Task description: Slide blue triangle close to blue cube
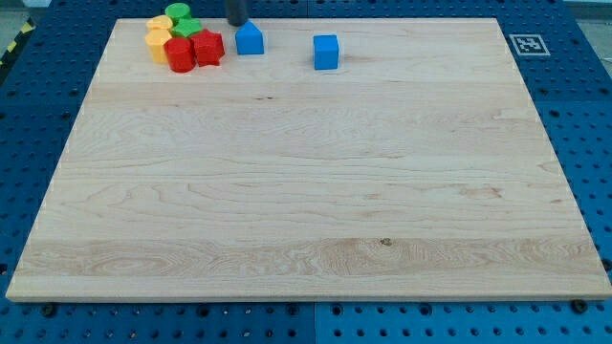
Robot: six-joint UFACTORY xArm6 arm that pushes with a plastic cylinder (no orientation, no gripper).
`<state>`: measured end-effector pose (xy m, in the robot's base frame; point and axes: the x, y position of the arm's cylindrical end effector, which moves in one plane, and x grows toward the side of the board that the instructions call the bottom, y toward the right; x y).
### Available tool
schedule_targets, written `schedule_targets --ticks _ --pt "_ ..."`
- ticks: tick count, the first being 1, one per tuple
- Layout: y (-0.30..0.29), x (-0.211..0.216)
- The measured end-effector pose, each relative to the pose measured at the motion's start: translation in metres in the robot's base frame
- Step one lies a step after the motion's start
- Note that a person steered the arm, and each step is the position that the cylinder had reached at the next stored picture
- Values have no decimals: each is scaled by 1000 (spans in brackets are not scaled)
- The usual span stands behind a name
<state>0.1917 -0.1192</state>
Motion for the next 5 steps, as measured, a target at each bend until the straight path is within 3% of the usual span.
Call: schedule_targets --ticks 3,5 --pt "9 32" --pt "45 54"
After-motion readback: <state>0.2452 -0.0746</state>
